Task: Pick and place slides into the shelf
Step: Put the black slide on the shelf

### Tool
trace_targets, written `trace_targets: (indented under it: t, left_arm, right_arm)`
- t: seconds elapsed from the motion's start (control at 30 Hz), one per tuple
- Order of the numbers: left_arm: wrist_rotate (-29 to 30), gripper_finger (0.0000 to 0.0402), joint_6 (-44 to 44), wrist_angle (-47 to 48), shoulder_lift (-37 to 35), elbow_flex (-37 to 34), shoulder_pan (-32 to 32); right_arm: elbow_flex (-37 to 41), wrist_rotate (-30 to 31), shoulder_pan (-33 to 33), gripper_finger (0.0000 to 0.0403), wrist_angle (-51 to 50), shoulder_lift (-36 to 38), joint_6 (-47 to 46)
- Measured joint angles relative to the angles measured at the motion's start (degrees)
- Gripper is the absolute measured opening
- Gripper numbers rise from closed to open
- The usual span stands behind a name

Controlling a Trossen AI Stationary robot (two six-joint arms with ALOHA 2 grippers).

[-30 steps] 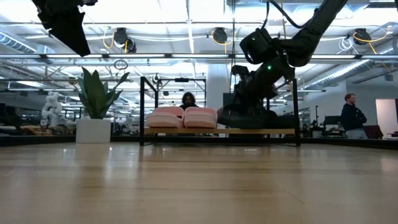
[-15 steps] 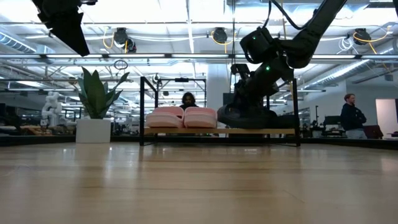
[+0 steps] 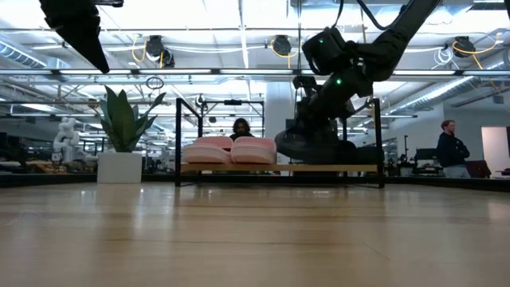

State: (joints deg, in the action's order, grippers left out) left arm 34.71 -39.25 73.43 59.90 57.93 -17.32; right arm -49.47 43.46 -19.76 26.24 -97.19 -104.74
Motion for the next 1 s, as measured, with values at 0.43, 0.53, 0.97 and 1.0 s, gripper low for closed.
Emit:
trace_targets:
  t: [0.43, 0.53, 0.97, 1.0]
  left_arm:
    - [-0.28, 0.0237, 2.79, 0.02, -0.01, 0.00, 0.00]
    - [-0.28, 0.0237, 3.55, 0.01, 0.00, 0.00, 0.00]
    - [-1.92, 0.0237, 3.55, 0.02, -0.02, 0.00, 0.00]
    - [-1.92, 0.0237, 3.55, 0.02, 0.00, 0.00, 0.00]
  right_arm:
    - [-0.99, 0.25, 1.27, 0.0008, -5.98, 0.15, -5.38]
    - [-1.05, 0.30, 1.87, 0.0007, -8.56, 0.17, -8.81]
    - [-1.05, -2.40, 2.41, 0.0004, -10.10, 0.28, -14.04]
    - [-1.08, -2.37, 2.59, 0.0004, -10.10, 0.28, -14.51]
